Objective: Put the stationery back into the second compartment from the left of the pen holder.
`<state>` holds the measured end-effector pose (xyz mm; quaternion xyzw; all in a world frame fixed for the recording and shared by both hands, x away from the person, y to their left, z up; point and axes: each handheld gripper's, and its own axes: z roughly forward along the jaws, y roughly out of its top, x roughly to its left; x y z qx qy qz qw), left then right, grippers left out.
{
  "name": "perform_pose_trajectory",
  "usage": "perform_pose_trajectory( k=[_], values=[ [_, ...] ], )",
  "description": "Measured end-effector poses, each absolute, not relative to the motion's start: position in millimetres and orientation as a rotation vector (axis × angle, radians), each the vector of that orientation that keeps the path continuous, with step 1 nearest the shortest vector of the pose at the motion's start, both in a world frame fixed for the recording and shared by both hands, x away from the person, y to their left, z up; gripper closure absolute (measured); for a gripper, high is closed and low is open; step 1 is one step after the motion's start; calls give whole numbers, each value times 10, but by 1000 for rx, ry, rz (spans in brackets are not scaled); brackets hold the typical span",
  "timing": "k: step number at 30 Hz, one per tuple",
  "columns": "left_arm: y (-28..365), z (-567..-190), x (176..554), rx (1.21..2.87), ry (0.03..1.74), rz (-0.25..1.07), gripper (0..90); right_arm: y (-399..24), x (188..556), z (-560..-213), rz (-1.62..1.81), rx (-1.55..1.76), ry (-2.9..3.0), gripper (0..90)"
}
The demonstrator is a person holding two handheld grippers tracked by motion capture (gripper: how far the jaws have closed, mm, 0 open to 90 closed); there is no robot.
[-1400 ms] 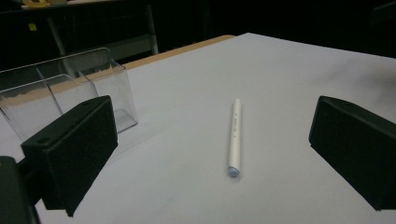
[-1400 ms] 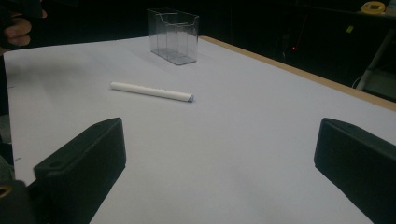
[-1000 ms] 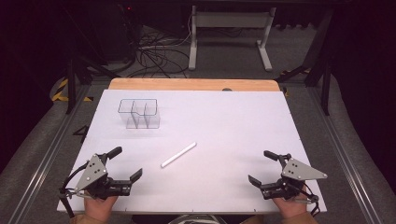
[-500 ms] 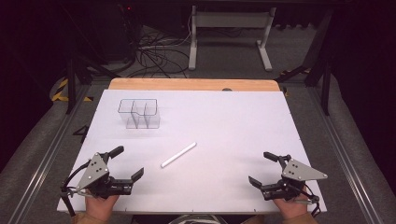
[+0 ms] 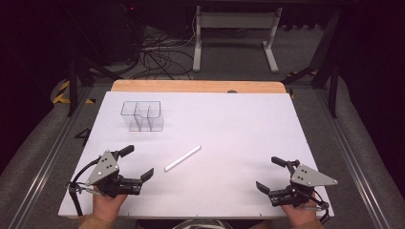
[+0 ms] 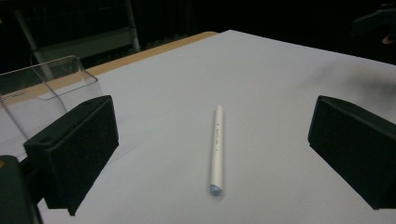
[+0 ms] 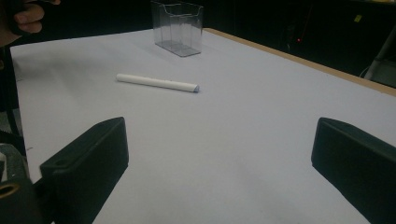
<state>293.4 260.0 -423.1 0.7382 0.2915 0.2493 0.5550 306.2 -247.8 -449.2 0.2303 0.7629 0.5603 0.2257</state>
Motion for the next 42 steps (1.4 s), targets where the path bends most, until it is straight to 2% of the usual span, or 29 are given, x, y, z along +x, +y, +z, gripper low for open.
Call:
perform_pose_trajectory(
  k=[14,42],
  values=[
    [2325,-4030,3140,1782,637,525,27,-2474,3044,-4497,1537,635,2107,44],
    [1850,-3867,3461,1832,579,455,28,-2481,3049,-4504,1544,634,2117,43]
  ],
)
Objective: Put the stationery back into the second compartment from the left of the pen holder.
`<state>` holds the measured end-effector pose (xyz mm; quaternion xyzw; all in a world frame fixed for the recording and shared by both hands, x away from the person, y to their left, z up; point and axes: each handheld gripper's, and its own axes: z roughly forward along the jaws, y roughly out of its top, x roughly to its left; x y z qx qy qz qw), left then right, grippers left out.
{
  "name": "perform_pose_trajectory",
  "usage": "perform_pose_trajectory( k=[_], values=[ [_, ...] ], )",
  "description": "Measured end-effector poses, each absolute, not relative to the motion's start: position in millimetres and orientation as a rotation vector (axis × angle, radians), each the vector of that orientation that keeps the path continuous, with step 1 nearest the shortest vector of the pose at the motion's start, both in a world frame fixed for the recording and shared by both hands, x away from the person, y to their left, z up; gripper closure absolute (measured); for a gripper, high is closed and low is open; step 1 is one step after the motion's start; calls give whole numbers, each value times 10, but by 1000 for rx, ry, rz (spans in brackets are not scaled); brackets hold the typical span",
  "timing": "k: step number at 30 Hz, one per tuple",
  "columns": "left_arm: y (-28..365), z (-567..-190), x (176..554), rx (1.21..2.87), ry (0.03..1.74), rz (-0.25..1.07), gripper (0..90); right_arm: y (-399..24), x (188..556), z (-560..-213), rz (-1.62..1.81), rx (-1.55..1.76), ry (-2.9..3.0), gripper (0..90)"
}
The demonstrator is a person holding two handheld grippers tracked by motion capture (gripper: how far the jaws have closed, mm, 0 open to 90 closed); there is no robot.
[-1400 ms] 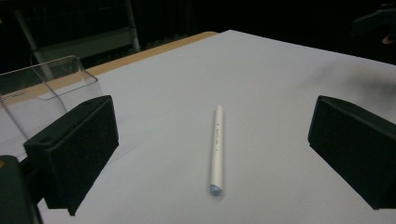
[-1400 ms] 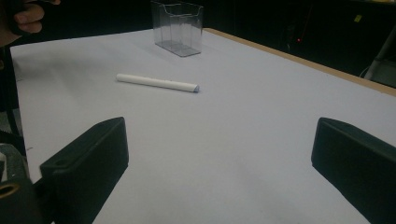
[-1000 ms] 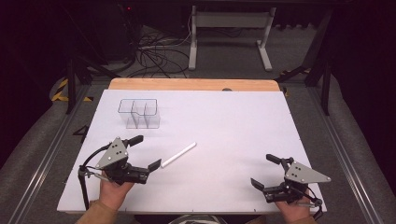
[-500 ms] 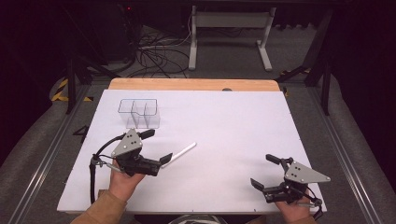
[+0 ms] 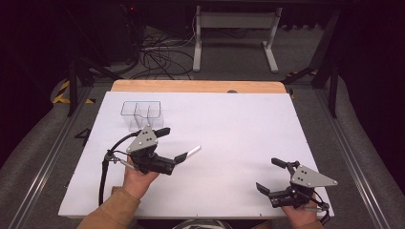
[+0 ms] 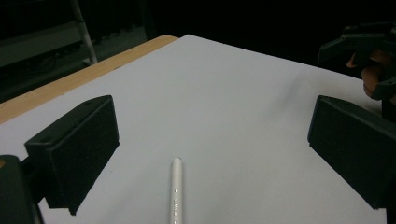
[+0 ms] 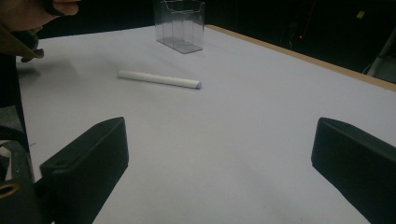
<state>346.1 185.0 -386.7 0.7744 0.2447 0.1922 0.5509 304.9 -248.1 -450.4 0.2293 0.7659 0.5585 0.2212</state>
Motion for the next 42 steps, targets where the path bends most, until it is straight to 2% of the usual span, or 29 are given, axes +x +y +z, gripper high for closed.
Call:
perform_pose_trajectory(
  k=[5,11,16,25,39,42],
  values=[
    [1800,-3864,3495,1855,571,431,22,-2492,3056,-4512,1545,637,2119,43],
    [1776,-3862,3538,1833,584,326,8,-2487,3056,-4511,1547,635,2122,43],
    [1765,-3841,3537,1833,587,333,52,-2487,3055,-4512,1549,634,2125,44],
    [1679,-3777,3582,2007,599,396,170,-2488,3057,-4510,1554,630,2125,44],
    [1584,-3802,3841,2210,694,316,190,-2487,3061,-4511,1559,629,2130,43],
    [1574,-3831,3901,2237,728,262,198,-2483,3061,-4511,1555,627,2132,43]
  ],
)
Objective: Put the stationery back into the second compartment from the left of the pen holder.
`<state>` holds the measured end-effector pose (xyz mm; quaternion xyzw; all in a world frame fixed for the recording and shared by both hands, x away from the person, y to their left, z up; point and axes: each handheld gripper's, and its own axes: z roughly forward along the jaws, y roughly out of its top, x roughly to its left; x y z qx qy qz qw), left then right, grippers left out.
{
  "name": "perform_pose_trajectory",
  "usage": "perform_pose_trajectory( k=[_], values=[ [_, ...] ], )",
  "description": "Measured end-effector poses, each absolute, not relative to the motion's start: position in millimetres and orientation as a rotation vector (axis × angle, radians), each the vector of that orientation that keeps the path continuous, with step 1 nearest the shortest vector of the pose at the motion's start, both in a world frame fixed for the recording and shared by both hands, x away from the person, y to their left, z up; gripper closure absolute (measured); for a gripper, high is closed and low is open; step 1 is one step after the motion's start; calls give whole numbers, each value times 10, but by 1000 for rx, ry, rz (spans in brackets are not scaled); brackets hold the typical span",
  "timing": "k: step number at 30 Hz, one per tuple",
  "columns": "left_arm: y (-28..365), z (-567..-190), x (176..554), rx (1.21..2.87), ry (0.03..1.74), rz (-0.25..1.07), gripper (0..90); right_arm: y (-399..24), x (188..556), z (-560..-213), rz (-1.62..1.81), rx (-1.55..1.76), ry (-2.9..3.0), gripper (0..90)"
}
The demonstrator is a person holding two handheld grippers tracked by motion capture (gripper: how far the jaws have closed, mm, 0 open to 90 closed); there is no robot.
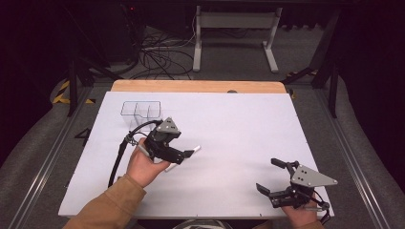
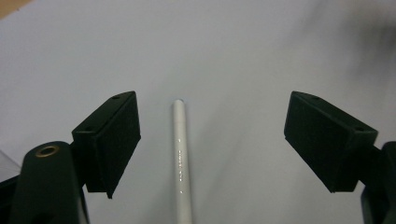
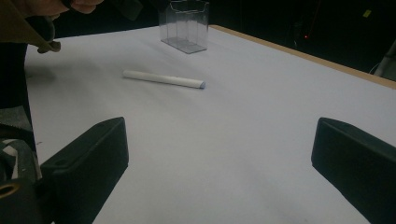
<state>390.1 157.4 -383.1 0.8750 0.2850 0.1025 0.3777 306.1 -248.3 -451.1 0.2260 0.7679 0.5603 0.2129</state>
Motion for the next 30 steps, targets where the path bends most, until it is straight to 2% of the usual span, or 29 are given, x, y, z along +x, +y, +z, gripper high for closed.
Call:
perform_pose_trajectory(
  k=[4,14,22,24,27,30],
  values=[
    [1566,-3866,3968,2271,771,207,213,-2485,3063,-4512,1557,629,2132,43],
    [1470,-3976,4033,2426,745,283,247,-2491,3067,-4515,1558,626,2135,44],
    [1478,-4000,4072,2436,775,211,272,-2490,3068,-4516,1557,625,2136,43],
    [1497,-4005,4094,2420,789,146,287,-2488,3064,-4514,1557,627,2136,43],
    [1501,-4010,4103,2418,782,133,309,-2488,3064,-4514,1557,626,2136,43],
    [1481,-4032,4101,2458,754,173,332,-2487,3064,-4514,1556,625,2137,43]
  ],
)
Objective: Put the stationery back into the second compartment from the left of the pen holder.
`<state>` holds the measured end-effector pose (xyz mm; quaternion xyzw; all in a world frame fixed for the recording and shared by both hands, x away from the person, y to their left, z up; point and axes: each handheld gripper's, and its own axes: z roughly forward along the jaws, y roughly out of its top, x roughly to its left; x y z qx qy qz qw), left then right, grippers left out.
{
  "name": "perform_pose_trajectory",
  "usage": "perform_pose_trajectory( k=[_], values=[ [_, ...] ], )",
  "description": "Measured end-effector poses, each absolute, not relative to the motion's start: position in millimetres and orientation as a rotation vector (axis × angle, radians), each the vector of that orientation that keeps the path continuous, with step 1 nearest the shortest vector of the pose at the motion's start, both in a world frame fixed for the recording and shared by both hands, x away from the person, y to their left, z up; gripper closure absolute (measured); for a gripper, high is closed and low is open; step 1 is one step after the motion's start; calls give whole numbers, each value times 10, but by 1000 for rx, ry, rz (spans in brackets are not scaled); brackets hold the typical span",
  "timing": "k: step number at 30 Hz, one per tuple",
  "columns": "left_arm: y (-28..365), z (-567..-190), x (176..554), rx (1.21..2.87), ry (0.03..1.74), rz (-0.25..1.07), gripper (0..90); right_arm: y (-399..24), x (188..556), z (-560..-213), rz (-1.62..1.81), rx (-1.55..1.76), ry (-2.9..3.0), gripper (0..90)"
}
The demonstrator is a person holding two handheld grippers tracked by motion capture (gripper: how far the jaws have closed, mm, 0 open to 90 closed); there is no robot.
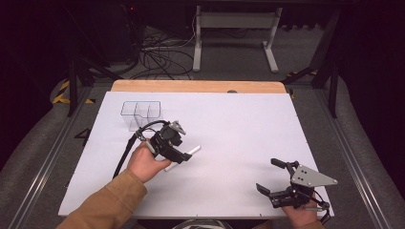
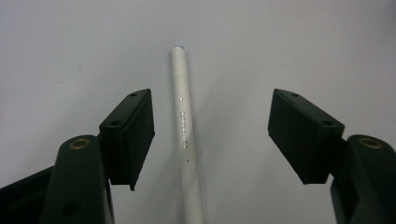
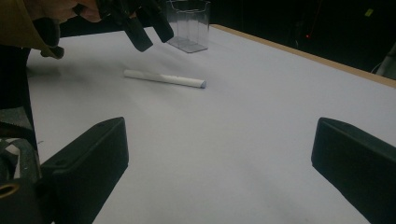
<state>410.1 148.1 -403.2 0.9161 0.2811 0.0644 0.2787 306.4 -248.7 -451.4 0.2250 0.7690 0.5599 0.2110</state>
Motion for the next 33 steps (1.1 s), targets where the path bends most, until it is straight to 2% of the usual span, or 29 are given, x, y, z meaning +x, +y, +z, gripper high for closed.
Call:
perform_pose_trajectory(
  k=[5,9,16,23,33],
  values=[
    [1426,-4099,4110,2521,747,199,370,-2488,3066,-4515,1555,621,2140,43],
    [1400,-4150,4156,2553,754,165,469,-2485,3067,-4517,1556,620,2141,43],
    [1365,-4236,4239,2586,805,130,547,-2482,3070,-4522,1554,622,2147,43],
    [1348,-4297,4326,2620,894,81,572,-2479,3072,-4525,1554,621,2150,43],
    [1293,-4360,4388,2654,915,77,590,-2475,3077,-4531,1554,621,2158,43]
  ],
)
